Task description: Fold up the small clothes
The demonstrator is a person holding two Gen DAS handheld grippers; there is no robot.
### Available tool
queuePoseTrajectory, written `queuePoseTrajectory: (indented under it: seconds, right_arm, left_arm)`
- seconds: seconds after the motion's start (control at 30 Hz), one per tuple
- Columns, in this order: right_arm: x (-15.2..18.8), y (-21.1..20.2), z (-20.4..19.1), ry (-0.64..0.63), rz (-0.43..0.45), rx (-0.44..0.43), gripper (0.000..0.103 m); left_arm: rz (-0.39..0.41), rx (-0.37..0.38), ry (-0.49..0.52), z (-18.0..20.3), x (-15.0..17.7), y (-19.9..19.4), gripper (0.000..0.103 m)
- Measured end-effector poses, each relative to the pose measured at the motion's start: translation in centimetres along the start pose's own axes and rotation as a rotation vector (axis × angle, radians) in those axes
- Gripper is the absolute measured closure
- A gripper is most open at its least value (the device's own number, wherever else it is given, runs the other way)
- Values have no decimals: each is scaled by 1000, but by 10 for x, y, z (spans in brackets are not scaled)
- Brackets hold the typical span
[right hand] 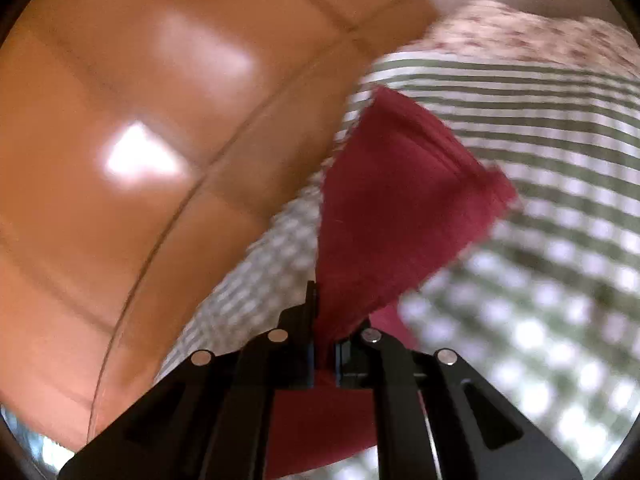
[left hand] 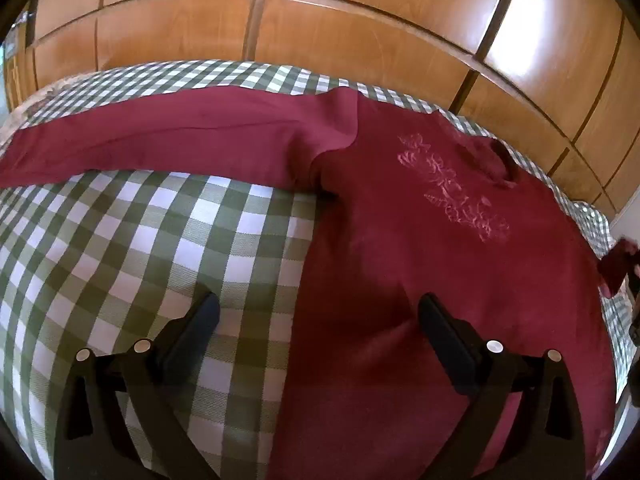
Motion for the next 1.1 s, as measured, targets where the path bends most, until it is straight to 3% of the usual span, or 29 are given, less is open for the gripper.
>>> queuePoseTrajectory:
  seconds: [0.17,0.47,0.73,0.77,0.8,0.83,0.9,0.97,1.0,1.1]
  right_arm:
    - [45,2,-75,-92,-84,-152,97]
    - [160,4,-198,-237,-279,-403,97]
    - [260,12,-237,-436,-463,-477,93]
    - [269,11,-236,-474,-478,-468,84]
    - [281,12,-233,-537,-494,-443,68]
    - [289,10,-230,-597,-500,-414,39]
    - [293,5,-219,-677,-473,-392,35]
    - [290,-9,-210,-734,-439,-380,14]
    - [284,-15,-204,-757,-404,-358,10]
    - [258,-29,-182,-796,-265,-266,2]
  left_arm:
    - [3,13,-12,-2,0,-2,4]
    - [12,28,-32,-2,-1,-3,4]
    - [18,42,-46,-4,-1,-4,4]
    - [18,42,-46,-4,-1,-4,4]
    - [18,41,-46,-4,0,-4,4]
    - [18,41,-46,-4,0,-4,4]
    - [18,42,-46,-4,0,-4,4]
    - [17,40,-44,-4,0,-4,4]
    - [16,40,-44,-4,0,-4,4]
    - [11,34,-38,-4,0,-3,4]
Point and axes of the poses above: each gripper's, at about its wrist camera, not at the fingertips, and y roughly the way its jaws point, z to its right, x to its underside, the point moved 6 cm from there along y, roughly the way its jaws point, and after that the axes turned 11 degrees about z, right-handed, at the moved point
